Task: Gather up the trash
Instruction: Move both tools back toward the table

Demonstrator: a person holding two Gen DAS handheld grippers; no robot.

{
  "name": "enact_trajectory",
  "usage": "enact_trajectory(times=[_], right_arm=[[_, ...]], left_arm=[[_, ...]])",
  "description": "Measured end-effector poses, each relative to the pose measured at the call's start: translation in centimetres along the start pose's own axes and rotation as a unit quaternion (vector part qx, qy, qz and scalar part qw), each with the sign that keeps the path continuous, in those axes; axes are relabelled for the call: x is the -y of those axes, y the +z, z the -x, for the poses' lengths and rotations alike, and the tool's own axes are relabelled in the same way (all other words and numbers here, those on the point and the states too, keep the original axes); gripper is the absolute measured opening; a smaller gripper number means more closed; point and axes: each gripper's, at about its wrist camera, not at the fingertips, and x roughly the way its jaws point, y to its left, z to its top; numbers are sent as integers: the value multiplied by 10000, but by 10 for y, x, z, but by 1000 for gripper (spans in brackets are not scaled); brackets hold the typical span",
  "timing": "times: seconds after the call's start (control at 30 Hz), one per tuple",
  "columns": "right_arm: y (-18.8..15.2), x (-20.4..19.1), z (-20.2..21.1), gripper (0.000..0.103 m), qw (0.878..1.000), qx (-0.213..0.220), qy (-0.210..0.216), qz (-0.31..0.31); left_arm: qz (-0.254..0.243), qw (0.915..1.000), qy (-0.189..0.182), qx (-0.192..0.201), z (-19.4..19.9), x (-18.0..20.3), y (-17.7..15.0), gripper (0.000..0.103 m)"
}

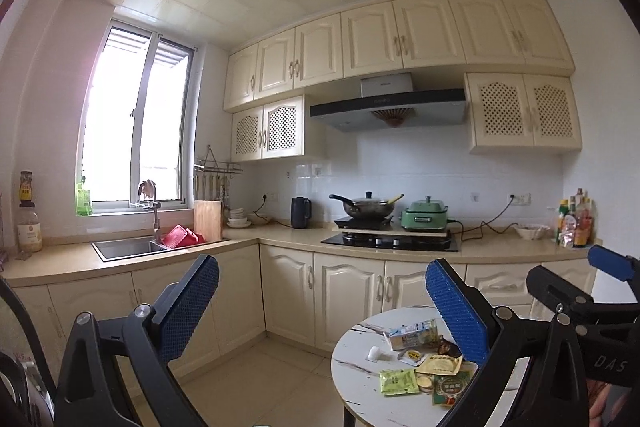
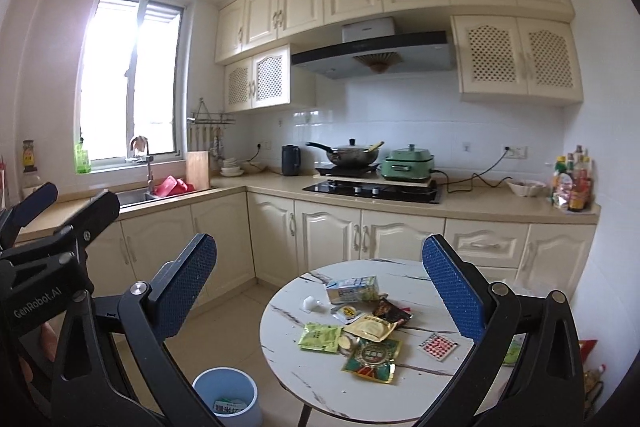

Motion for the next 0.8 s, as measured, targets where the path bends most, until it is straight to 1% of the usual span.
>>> enact_trajectory(times=[0.07, 0.2, 0.27, 0.33, 0.43, 0.53, 0.6, 0.63, 0.7, 0.8], right_arm=[[0, 6, 2, 103, 10000, 11, -52, -42], [-4, 15, 3, 103, 9999, 0, -96, -83], [-6, 17, 0, 103, 9999, -18, -127, -89], [-9, 21, -8, 103, 9998, -61, -159, -68], [-14, 31, -20, 103, 9996, -133, -216, -146], [-24, 49, -38, 103, 9985, -326, -343, -264], [-35, 64, -53, 103, 9968, -527, -473, -361], [-42, 73, -63, 103, 9954, -656, -547, -425], [-54, 86, -78, 103, 9928, -857, -660, -506], [-77, 104, -101, 103, 9875, -1224, -814, -571]], left_arm=[[-28, 10000, -2, -15, 1, 1, 2, 102], [-79, 10000, -9, -55, -12, 8, 13, 102], [-134, 9998, 30, -113, -33, 20, 26, 102], [-165, 9996, 62, -202, -47, 23, 25, 102], [-222, 9990, 70, -375, -75, 34, 33, 102], [-223, 9975, 45, -667, -105, 42, 30, 102], [-215, 9955, -1, -928, -129, 49, 24, 102], [-238, 9931, -38, -1144, -145, 53, 18, 102], [-265, 9895, -101, -1414, -171, 63, 15, 102], [-339, 9807, -229, -1910, -212, 79, -1, 102]])
